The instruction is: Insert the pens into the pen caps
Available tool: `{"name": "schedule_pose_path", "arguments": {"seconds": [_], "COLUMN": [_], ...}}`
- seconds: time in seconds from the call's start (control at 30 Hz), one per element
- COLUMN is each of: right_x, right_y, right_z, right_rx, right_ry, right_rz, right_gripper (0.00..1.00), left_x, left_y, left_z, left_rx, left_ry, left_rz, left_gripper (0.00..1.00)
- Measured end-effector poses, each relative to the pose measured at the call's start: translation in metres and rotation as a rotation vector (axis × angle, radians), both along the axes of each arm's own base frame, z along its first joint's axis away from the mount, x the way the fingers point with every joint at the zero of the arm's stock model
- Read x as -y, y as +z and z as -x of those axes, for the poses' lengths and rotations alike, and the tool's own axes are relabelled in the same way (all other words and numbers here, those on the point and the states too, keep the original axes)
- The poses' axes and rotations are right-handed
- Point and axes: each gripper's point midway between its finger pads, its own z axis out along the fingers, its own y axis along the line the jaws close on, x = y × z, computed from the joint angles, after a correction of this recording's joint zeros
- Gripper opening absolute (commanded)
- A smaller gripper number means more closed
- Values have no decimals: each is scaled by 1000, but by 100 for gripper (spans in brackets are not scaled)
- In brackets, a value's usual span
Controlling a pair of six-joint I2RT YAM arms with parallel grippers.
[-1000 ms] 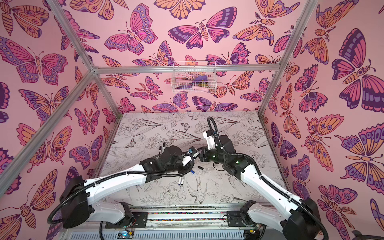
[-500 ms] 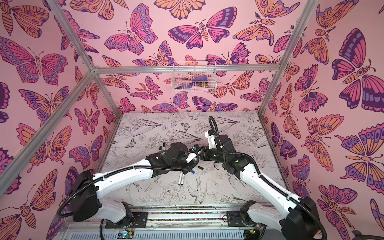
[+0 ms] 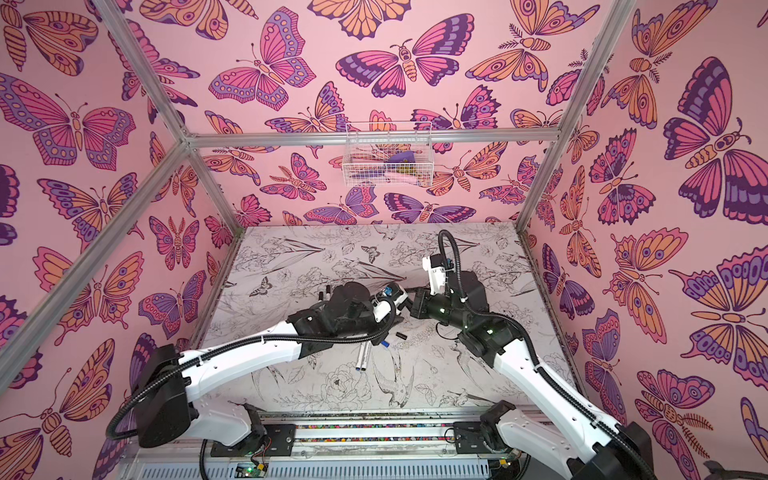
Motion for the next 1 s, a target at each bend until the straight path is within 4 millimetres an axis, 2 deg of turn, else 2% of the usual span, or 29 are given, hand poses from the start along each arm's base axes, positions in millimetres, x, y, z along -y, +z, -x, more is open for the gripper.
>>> {"name": "schedule_pose_path", "arguments": {"seconds": [0.17,0.33,0.5,0.57,0.67,0.8,0.9,1.0], "right_x": [-9,-16,-19,-19,-21,-17,-9,2], "right_y": [25,26,33,37,30,21,19,24], "right_z": [11,23,31,34,41,41,37,32], "right_rx": [41,27,35,37,3,-26,-25,2], "right_ry": [85,152,189,197,218,196,150,89], "right_rz": [-58,-72,-81,-81,-55,-15,11,23], "right_gripper": [0,2,17,28,46,61,67,69], "left_x": [-6,-12,-15,-15,-11,-11,-15,-28], "left_y": [28,31,35,37,46,44,35,20], "left_z": [19,34,42,43,47,47,41,25], "left_rx": [-71,-149,-155,-140,-97,-64,-63,-81], "left_ry": [-28,-50,-68,-76,-102,-115,-96,-28], "left_rz": [185,270,292,307,354,401,431,443], "left_gripper": [0,0,0,0,0,0,0,0]}}
